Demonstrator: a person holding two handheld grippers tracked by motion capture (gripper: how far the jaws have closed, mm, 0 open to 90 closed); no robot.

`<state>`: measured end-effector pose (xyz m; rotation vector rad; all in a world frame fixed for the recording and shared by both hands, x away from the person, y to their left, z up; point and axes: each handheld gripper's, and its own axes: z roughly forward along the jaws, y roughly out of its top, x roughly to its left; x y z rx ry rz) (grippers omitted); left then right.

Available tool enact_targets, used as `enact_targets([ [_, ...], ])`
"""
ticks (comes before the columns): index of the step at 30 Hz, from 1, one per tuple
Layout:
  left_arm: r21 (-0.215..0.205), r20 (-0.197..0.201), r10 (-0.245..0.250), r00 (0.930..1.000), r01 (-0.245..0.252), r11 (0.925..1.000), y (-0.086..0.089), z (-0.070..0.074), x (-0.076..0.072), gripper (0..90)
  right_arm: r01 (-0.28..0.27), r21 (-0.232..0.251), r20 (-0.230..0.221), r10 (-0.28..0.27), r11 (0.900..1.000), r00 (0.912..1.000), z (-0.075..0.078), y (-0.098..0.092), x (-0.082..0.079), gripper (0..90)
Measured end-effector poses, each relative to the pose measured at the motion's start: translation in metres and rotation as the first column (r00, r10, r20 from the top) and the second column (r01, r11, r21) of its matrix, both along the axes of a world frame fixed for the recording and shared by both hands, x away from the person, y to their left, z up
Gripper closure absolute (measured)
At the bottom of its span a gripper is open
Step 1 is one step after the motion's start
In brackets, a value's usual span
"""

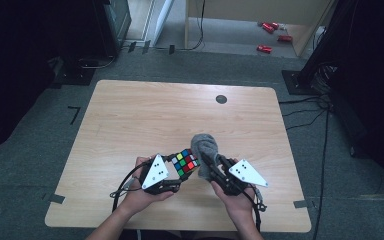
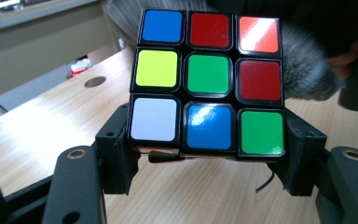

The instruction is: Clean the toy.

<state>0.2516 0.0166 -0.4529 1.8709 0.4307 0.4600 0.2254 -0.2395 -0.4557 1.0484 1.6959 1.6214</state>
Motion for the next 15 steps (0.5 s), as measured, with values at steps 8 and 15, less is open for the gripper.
enact_targets([
  [8, -0.041, -0.147, 0.047, 0.988, -0.054, 0.9977, 0.012, 0.0, 0.018, 34.8, 0.066, -0.192, -0.142, -0.094, 0.979, 0.9854, -0.038, -0.02, 0.023, 58.6],
  [15, -0.017, -0.21, 0.092, 0.9733, -0.098, 0.9951, 0.012, -0.004, 0.024, 34.8, 0.036, -0.275, -0.255, -0.108, 0.961, 0.9609, -0.062, -0.025, 0.034, 36.3],
])
